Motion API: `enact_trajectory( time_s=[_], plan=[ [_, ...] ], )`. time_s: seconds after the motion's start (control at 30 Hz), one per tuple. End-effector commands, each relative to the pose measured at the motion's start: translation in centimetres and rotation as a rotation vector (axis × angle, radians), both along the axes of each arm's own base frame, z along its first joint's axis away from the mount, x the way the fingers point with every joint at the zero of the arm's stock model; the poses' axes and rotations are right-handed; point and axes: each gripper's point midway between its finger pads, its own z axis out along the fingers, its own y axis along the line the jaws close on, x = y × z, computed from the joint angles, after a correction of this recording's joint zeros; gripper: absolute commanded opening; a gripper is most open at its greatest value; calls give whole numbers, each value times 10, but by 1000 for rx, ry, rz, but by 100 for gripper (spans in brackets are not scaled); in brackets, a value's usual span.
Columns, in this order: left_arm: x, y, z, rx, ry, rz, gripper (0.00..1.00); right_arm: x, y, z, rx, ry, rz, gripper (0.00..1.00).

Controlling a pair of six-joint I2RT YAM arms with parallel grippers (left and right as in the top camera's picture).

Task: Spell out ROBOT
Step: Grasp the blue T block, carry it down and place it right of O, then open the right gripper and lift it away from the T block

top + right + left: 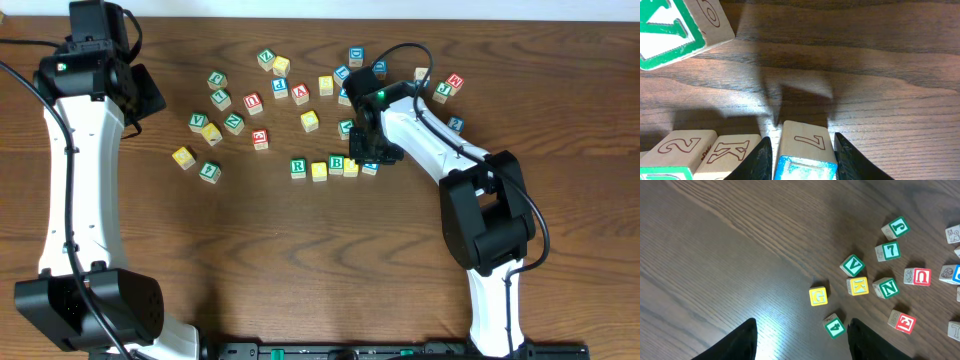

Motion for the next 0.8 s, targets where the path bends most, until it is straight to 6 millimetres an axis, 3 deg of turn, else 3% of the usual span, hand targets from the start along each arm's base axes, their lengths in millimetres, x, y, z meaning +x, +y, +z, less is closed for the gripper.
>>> enact_trajectory(
  time_s=[0.0, 0.27, 0.57, 0.77],
  plan=[
    [2, 0, -4, -7, 8, 1, 57, 4, 4, 10, 17, -21, 1, 34],
    [2, 0, -4, -7, 8, 0, 57, 23, -2, 70, 66, -158, 5, 36],
    [2, -1, -5, -14, 11, -3, 57, 19, -29, 143, 115, -271, -48, 40],
    [-4, -8, -9, -46, 39, -24, 56, 0, -53, 157, 110, -221, -79, 40]
  ],
)
